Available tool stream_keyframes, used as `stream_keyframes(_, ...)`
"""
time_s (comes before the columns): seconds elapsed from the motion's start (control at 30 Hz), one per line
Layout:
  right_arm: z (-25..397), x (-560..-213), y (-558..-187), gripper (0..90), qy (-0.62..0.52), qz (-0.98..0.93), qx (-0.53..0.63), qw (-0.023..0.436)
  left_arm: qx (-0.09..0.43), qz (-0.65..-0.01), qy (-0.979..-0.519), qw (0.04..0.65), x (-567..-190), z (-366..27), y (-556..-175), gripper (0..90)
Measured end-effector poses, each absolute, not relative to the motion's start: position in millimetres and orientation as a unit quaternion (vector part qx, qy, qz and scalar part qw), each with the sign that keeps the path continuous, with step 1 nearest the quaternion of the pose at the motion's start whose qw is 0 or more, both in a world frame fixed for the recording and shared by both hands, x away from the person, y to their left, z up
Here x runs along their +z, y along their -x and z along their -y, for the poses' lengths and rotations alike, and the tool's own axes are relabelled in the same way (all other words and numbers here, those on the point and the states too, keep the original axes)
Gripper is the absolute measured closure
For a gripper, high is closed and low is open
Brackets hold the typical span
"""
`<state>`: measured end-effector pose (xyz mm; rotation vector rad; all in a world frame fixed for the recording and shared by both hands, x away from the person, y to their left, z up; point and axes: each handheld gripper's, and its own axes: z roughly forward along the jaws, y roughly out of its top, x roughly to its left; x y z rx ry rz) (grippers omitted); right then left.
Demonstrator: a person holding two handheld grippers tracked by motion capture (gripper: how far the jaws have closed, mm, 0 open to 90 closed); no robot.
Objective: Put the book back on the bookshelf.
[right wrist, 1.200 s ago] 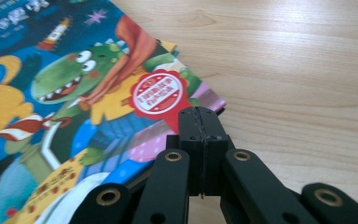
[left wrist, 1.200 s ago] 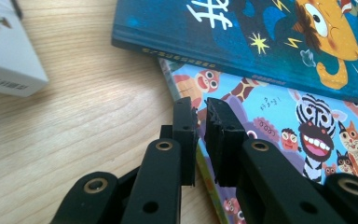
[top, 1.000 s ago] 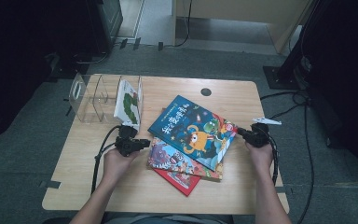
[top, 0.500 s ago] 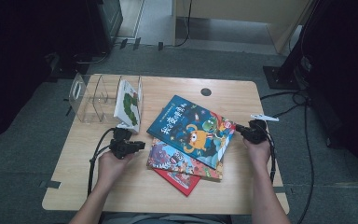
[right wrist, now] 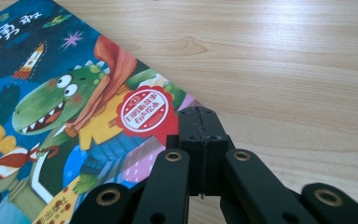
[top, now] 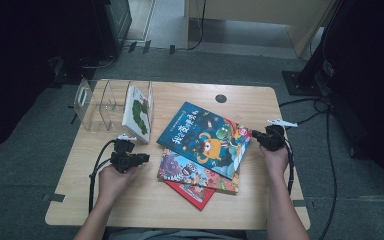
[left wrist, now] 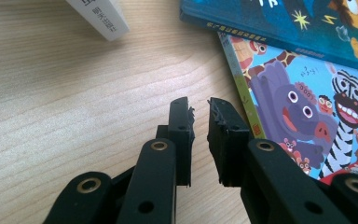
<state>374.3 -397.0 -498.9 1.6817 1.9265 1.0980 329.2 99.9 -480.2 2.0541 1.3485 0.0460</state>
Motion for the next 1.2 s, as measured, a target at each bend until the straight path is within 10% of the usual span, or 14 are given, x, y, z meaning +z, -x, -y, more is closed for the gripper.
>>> stream_keyframes(1.2, 333, -495, -292, 90.0, -0.526, -0.738, 0.398, 0.144, -0.016, -0.461, -0.818, 0.343, -477, -50, -365, 77.9)
